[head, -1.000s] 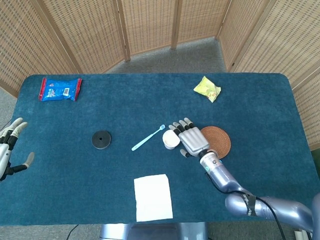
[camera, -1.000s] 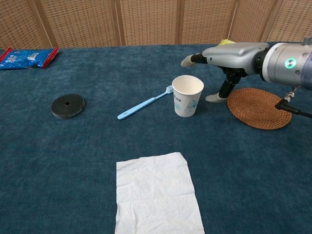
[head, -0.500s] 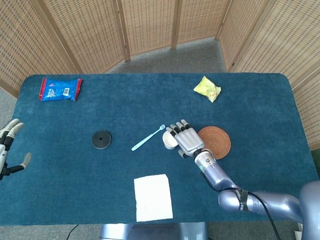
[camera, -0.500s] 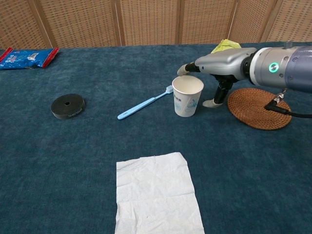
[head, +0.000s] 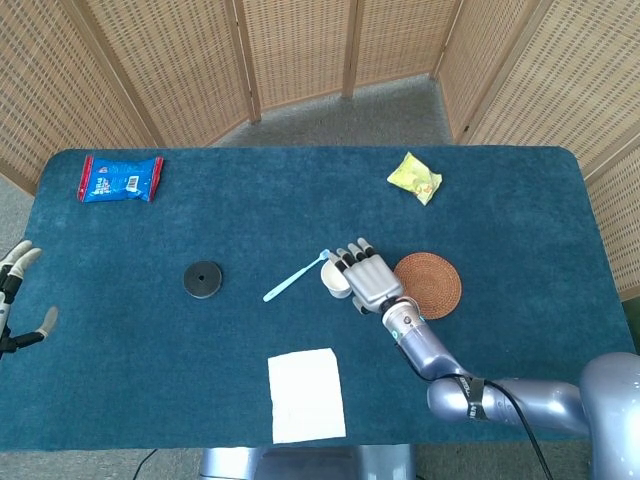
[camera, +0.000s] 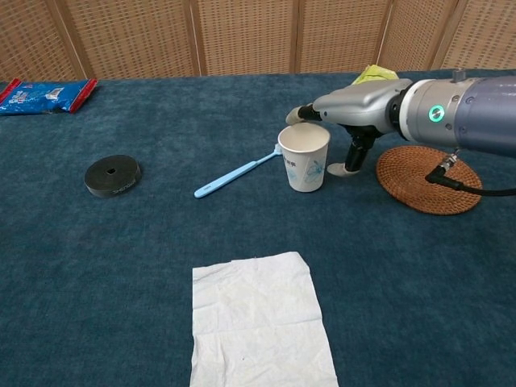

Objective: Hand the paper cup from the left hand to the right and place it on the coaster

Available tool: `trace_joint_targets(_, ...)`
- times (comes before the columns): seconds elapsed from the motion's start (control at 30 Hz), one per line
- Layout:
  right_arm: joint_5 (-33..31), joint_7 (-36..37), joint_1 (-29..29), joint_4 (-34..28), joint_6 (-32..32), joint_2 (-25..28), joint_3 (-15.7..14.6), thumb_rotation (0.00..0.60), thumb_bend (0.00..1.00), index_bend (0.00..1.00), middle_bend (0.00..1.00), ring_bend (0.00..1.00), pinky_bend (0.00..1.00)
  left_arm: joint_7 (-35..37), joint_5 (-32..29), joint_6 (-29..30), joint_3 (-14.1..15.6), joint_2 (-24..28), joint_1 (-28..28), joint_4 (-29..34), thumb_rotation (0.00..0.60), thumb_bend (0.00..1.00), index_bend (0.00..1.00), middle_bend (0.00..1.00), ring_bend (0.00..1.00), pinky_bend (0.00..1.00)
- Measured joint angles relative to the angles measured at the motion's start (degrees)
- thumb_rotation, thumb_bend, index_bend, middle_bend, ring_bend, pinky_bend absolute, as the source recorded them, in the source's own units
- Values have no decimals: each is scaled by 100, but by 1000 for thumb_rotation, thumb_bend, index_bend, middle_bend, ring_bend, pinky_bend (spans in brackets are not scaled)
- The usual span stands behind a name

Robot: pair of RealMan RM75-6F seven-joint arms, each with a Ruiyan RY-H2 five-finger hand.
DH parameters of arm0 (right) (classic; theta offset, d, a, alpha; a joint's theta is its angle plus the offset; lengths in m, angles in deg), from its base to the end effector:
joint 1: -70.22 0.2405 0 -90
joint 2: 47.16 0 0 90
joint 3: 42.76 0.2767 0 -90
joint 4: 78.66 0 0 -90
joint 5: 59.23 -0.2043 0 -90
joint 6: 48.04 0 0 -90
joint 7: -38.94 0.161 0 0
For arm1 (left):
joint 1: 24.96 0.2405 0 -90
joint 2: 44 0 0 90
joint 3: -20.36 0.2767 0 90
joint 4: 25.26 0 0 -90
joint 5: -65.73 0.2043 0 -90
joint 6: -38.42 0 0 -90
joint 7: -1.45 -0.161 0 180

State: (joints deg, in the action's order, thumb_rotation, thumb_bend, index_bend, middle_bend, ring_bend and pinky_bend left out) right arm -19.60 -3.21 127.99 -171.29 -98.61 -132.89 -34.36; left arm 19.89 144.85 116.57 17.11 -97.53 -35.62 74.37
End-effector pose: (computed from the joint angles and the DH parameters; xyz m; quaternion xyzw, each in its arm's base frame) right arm -0.0975 -0.3869 -0.0277 0.8174 -0.3184 0.2611 0.4029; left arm -0.3136 0.2300 0.2140 -0.5358 -0.4907 -0.4428 0.5254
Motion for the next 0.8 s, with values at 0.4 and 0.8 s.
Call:
trace_joint_targets(0.4, -17, 158, 91, -91, -9, 52, -92, 600, 443, 0, 0, 0, 59, -25, -8, -74, -70, -15, 14, -14, 587, 471, 0, 0, 0, 0)
trace_joint_targets(0.8, -101, 244, 260, 107, 41, -79, -129, 600, 451, 223, 191, 64, 208, -33, -6, -74, -113, -46, 57, -42, 584, 471, 0, 0, 0, 0)
